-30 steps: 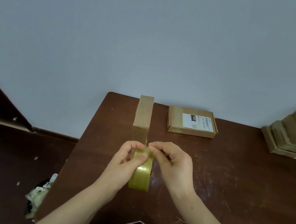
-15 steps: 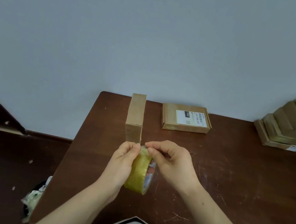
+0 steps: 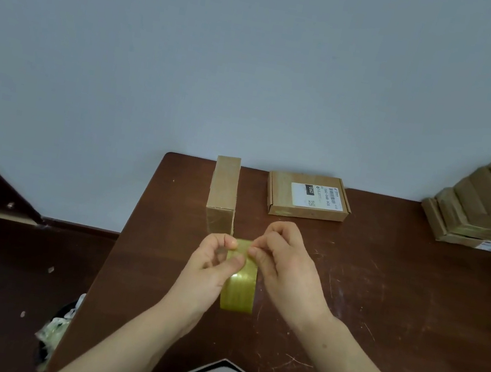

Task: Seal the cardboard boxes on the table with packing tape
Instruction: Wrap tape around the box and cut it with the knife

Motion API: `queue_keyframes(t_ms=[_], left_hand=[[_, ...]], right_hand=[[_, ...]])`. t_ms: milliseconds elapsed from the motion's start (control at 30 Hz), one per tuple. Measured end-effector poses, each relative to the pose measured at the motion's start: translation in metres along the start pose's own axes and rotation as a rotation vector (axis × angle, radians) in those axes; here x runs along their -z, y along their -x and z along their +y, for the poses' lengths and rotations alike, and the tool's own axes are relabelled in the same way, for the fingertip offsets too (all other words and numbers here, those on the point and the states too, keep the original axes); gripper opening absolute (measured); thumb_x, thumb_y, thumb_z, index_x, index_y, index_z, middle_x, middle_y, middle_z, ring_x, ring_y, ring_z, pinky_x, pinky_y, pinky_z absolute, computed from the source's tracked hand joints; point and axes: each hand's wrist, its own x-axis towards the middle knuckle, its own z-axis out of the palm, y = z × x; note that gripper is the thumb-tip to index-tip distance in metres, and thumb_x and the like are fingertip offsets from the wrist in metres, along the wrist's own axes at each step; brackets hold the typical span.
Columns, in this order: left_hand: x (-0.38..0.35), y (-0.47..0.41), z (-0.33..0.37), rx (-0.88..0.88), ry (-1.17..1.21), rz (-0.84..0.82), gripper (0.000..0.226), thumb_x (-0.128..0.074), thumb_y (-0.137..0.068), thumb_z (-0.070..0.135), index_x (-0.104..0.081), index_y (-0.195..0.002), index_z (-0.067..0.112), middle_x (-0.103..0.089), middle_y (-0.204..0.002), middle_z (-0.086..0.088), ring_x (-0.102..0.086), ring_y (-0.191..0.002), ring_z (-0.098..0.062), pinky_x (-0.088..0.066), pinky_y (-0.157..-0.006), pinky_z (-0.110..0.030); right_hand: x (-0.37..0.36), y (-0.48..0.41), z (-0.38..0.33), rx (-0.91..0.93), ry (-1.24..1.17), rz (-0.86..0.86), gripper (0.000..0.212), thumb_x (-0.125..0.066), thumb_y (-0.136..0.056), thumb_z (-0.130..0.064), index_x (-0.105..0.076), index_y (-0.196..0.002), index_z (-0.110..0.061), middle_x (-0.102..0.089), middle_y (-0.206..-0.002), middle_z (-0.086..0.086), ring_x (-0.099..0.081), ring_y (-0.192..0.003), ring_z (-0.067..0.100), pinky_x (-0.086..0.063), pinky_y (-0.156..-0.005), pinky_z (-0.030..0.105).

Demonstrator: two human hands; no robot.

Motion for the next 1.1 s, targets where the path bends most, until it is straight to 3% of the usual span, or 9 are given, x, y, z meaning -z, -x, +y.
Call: queue_keyframes(t_ms=[200,333,500,567,667,767,867,933,1100], left_hand=[[0.005,-0.005,0.002,0.027,0.002,-0.146,0.057,-0.061,-0.089,0.003,-0.044,-0.115,0.052,-0.072,-0.097,-0.001,-0.069,-0.093,-0.018,-0.057,-0.08,-0.035],[-0.001,-0.004,0.002,-0.001,-0.073,-0.118,0.01,-0.059,-0.092,0.022,-0.065,-0.1,0.025,-0.071,-0.088,0.002,-0.068,-0.08,-0.015,-0.057,-0.074,-0.036],[-0.014,-0.01,-0.003,0.02,-0.055,0.015,0.016,-0.056,-0.094,0.022,-0.066,-0.098,0.01,-0.069,-0.092,-0.015,-0.066,-0.081,-0.021,-0.055,-0.078,-0.046],[-0.018,-0.014,-0.006,0.084,0.039,0.054,0.017,-0.054,-0.095,0.021,-0.064,-0.101,0.009,-0.07,-0.095,-0.015,-0.068,-0.085,-0.024,-0.057,-0.077,-0.044],[-0.021,-0.019,-0.008,0.143,0.147,0.057,0.017,-0.053,-0.096,0.021,-0.064,-0.1,0.01,-0.07,-0.099,-0.015,-0.068,-0.089,-0.026,-0.057,-0.08,-0.044],[-0.027,-0.024,-0.009,0.093,-0.005,0.02,0.013,-0.053,-0.097,0.02,-0.065,-0.099,0.015,-0.066,-0.097,-0.013,-0.062,-0.089,-0.021,-0.051,-0.089,-0.049],[-0.019,-0.028,-0.008,-0.066,-0.525,-0.028,0.035,-0.05,-0.098,0.019,-0.053,-0.123,0.044,-0.059,-0.088,0.012,-0.055,-0.074,0.002,-0.048,-0.073,-0.02],[-0.008,-0.027,-0.004,-0.256,-0.772,0.054,0.046,-0.05,-0.096,0.025,-0.039,-0.133,0.051,-0.058,-0.09,0.025,-0.057,-0.078,0.009,-0.045,-0.074,-0.013],[0.006,-0.038,0.014,-0.668,-0.889,0.349,0.038,-0.056,-0.088,0.018,-0.057,-0.126,0.021,-0.054,-0.123,0.008,-0.04,-0.118,-0.004,-0.054,-0.086,-0.038]], right_hand=[[0.004,0.006,0.006,-0.022,0.015,-0.04,0.018,-0.057,-0.095,-0.023,-0.064,-0.097,-0.007,-0.044,-0.106,-0.01,-0.055,-0.079,0.008,-0.052,-0.071,0.026],[0.007,0.005,0.009,0.007,0.048,-0.034,0.019,-0.058,-0.094,-0.023,-0.067,-0.098,-0.006,-0.046,-0.104,-0.008,-0.055,-0.081,0.009,-0.049,-0.069,0.024],[0.001,0.005,0.025,-0.115,-0.146,0.027,0.011,-0.068,-0.087,-0.025,-0.068,-0.091,-0.015,-0.052,-0.099,-0.009,-0.058,-0.081,0.005,-0.051,-0.073,0.02],[0.003,0.004,0.03,-0.336,-0.485,0.07,0.036,-0.078,-0.073,-0.034,-0.06,-0.102,-0.022,-0.056,-0.103,-0.005,-0.065,-0.088,0.007,-0.057,-0.078,0.031],[0.005,0.006,0.046,-0.47,-0.527,-0.256,0.073,-0.083,-0.05,-0.049,-0.049,-0.113,-0.031,-0.061,-0.108,-0.008,-0.065,-0.094,0.006,-0.057,-0.079,0.026],[-0.001,0.016,0.055,-0.387,-0.497,-0.497,0.033,-0.084,-0.07,-0.021,-0.065,-0.096,-0.026,-0.073,-0.091,-0.007,-0.068,-0.088,0.006,-0.055,-0.087,0.032],[-0.003,0.012,0.075,-0.408,-0.286,-0.355,0.018,-0.078,-0.078,-0.022,-0.069,-0.093,-0.019,-0.073,-0.086,-0.004,-0.069,-0.084,0.013,-0.054,-0.082,0.033],[-0.003,0.004,0.094,-0.453,0.142,-0.32,0.026,-0.071,-0.082,-0.037,-0.063,-0.099,-0.018,-0.07,-0.093,-0.001,-0.064,-0.089,0.021,-0.046,-0.076,0.028],[-0.009,-0.002,0.147,-0.544,0.65,-0.353,0.027,-0.046,-0.094,-0.017,-0.056,-0.116,-0.029,-0.063,-0.107,0.001,-0.056,-0.1,0.026,-0.035,-0.078,0.028]])
